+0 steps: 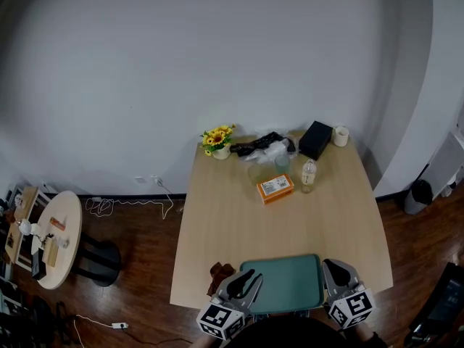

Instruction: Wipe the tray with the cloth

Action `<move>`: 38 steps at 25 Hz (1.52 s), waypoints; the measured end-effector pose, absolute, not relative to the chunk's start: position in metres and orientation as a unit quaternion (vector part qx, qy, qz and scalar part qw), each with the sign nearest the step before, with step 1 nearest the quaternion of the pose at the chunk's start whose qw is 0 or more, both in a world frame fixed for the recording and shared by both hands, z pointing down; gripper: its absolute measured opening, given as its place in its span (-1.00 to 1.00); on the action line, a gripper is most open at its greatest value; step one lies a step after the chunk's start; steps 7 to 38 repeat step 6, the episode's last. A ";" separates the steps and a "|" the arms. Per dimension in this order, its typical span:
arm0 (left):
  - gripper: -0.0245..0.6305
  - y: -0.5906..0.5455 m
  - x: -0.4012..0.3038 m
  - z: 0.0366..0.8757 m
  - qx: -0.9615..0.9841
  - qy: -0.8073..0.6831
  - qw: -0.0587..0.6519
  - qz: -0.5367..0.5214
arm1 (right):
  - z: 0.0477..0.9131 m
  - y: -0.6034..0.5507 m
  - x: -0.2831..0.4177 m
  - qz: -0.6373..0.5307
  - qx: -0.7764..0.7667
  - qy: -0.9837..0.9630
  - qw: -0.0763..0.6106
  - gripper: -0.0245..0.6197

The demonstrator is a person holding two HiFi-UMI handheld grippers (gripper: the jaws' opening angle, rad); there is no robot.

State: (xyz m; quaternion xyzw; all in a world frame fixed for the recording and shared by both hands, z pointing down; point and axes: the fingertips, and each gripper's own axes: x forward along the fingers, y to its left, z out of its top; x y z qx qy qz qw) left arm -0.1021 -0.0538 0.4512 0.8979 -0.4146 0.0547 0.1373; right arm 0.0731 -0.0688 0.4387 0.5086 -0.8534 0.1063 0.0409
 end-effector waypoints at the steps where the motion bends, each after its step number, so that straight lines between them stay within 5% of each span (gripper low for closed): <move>1: -0.71 -0.054 -0.103 0.450 0.898 -0.415 0.137 0.055 | 0.438 -0.069 0.072 0.107 0.508 -0.854 0.041 -0.92; 38: -0.72 -0.056 -0.106 0.449 0.893 -0.427 0.132 0.053 | 0.441 -0.069 0.068 0.109 0.502 -0.856 0.052 -0.92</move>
